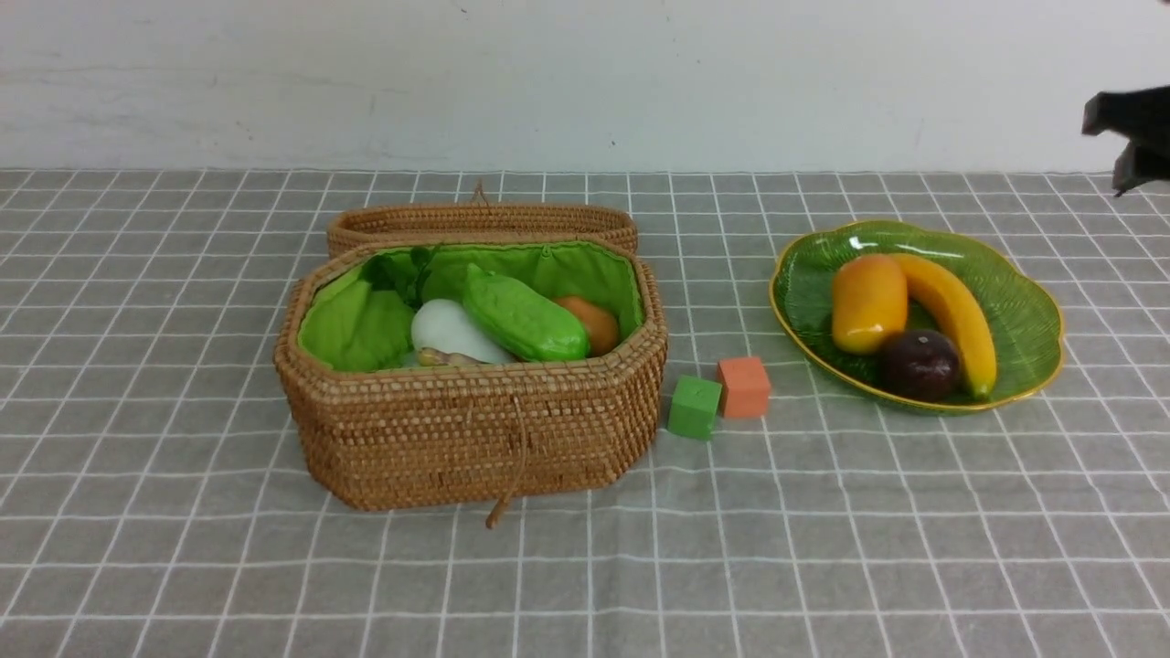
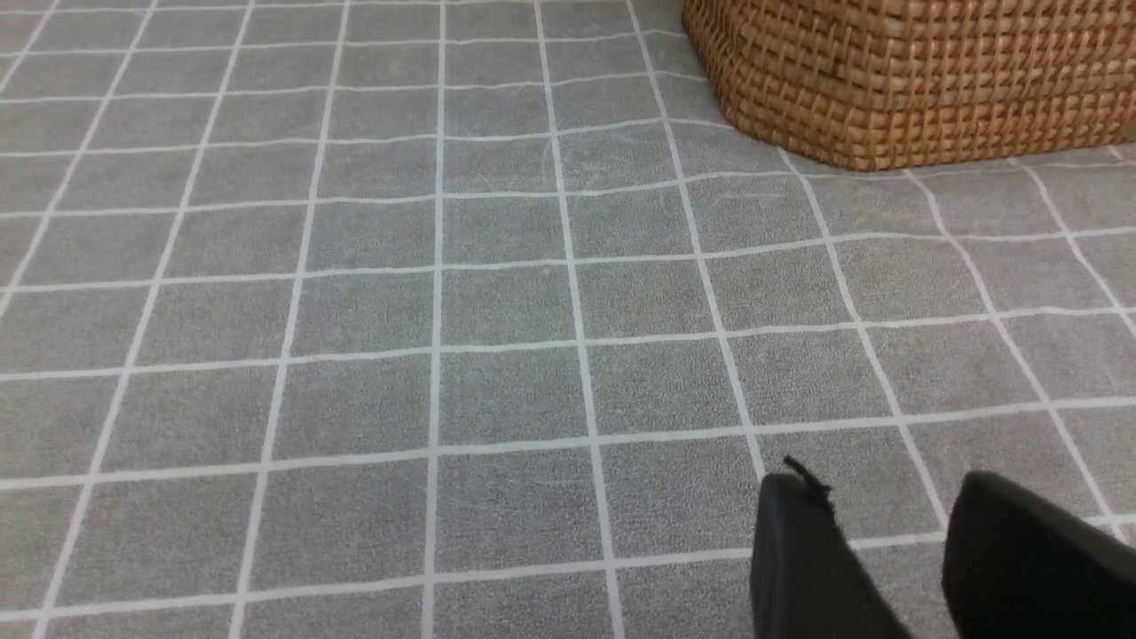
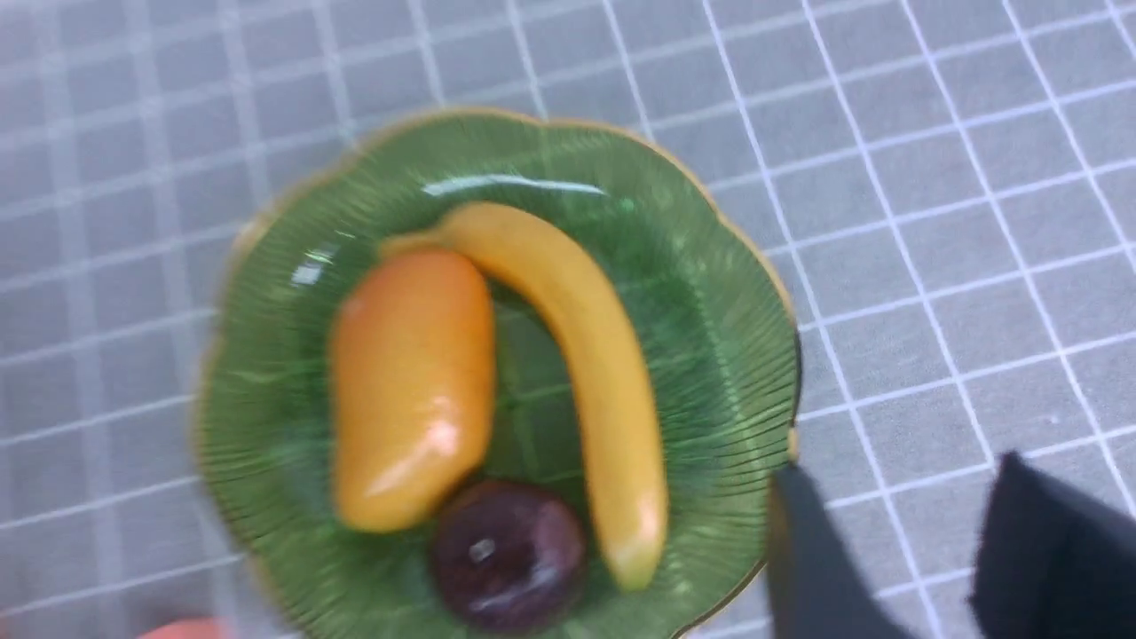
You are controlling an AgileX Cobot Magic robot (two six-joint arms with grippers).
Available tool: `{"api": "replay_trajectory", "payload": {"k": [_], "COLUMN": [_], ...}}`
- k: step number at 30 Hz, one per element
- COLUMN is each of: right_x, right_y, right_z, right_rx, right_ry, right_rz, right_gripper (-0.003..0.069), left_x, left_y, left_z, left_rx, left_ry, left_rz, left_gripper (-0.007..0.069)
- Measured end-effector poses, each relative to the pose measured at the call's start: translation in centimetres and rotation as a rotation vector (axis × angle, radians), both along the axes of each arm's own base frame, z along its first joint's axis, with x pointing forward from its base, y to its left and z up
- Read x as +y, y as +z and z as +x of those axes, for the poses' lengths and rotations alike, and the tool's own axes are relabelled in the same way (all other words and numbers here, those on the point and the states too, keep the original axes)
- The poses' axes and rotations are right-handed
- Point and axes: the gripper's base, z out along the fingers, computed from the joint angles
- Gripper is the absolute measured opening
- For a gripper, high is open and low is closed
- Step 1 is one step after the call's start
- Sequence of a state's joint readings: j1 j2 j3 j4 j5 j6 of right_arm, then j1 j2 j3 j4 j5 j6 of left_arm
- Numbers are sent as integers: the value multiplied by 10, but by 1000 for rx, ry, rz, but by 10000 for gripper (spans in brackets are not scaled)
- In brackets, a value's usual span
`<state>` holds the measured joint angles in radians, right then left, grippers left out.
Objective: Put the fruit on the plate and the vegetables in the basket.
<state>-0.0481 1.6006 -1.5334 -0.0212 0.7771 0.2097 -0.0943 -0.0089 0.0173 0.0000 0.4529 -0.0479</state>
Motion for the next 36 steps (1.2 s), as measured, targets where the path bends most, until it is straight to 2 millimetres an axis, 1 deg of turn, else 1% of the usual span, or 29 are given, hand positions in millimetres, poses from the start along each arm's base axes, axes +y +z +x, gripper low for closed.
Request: {"api": "replay_trajectory", "payload": {"k": [1,2,3,5,6,10,13,17,23,26,27,28,29,30,31,32,35,36], "right_x": [7,16,21,32,35,39,38,39,38,38,37,37,36,36,34,33,30,30], "right_y": [6,8,6,-1,-7,-28,-41,-55,-60,-54,-44,-43,-26,-26,-9,2,21,23], "right_z": [-13,-31,-42,-63,-73,-106,-122,-133,-139,-145,-155,-156,-174,-174,-197,-213,-251,-256], "right_rx": [-13,-13,-7,17,36,131,211,316,379,356,307,300,217,217,118,52,-83,-105], "right_ry": [24,56,78,130,149,177,184,189,191,191,192,192,193,193,193,194,198,198], "right_rz": [11,15,17,15,13,9,9,11,12,11,10,9,7,7,5,3,-9,-11], "right_gripper": [127,41,11,-15,-17,-18,-18,-18,-15,-14,-14,-14,-13,-13,-12,-10,-8,-8], "left_x": [0,0,0,0,0,0,0,0,0,0,0,0,0,0,0,0,0,0], "left_y": [0,0,0,0,0,0,0,0,0,0,0,0,0,0,0,0,0,0], "left_z": [0,0,0,0,0,0,0,0,0,0,0,0,0,0,0,0,0,0], "left_rx": [0,0,0,0,0,0,0,0,0,0,0,0,0,0,0,0,0,0], "left_ry": [0,0,0,0,0,0,0,0,0,0,0,0,0,0,0,0,0,0], "left_rz": [0,0,0,0,0,0,0,0,0,0,0,0,0,0,0,0,0,0], "left_gripper": [239,239,239,239,239,239,239,239,239,239,239,239,239,239,239,239,239,239]}}
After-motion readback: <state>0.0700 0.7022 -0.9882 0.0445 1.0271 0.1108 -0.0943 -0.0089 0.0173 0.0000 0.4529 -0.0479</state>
